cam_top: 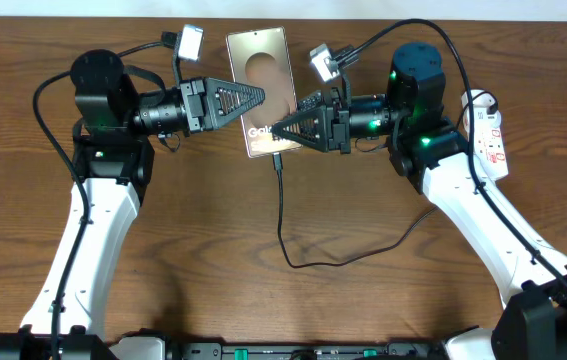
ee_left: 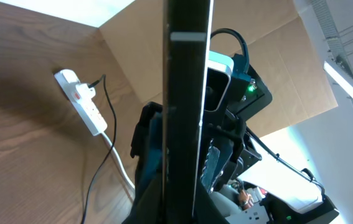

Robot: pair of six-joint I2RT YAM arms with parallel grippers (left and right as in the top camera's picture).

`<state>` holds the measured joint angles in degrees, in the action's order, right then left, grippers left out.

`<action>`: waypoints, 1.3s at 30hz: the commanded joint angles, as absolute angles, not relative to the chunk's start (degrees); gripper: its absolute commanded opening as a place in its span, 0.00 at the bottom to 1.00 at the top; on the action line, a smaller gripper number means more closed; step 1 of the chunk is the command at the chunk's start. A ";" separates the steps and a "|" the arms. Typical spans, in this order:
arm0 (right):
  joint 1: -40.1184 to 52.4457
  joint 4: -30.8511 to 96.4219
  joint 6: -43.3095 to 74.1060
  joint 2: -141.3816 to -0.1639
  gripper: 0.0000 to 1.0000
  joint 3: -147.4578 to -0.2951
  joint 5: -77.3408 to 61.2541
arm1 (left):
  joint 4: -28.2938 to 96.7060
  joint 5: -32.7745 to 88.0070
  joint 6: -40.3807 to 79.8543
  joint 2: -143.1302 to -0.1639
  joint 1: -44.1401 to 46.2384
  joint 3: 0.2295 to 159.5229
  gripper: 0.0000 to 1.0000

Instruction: Plug charger to phone and switch on socket

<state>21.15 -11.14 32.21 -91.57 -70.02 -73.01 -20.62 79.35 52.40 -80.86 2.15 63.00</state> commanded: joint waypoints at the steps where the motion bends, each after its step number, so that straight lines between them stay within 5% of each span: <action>1: 21.10 -11.22 31.66 -91.64 0.12 -70.85 -71.68 | -21.06 80.60 51.66 -79.72 2.35 63.99 0.07; 4: 21.10 -11.25 31.66 -91.64 0.01 -70.85 -71.68 | -21.06 80.60 51.66 -79.72 2.35 63.99 0.07; 7: 21.10 -11.38 31.66 -91.64 0.01 -70.85 -71.68 | -21.08 80.60 51.66 -79.72 2.35 63.99 0.08; 14: 21.08 -11.35 31.66 -91.64 0.01 -70.85 -71.50 | -21.10 80.53 51.00 -79.72 2.33 63.99 0.50; 24: 19.07 -2.07 29.47 -91.66 0.01 -70.83 -70.37 | -21.08 80.14 48.47 -79.72 -0.60 63.99 0.76; 34: 18.76 29.95 12.03 -92.07 0.01 -70.78 -42.92 | -18.00 79.79 46.06 -79.79 -9.04 63.99 0.77; 39: 20.05 35.55 9.67 -94.26 0.01 -69.91 -31.07 | -0.21 68.34 38.28 -80.23 -10.72 63.99 0.77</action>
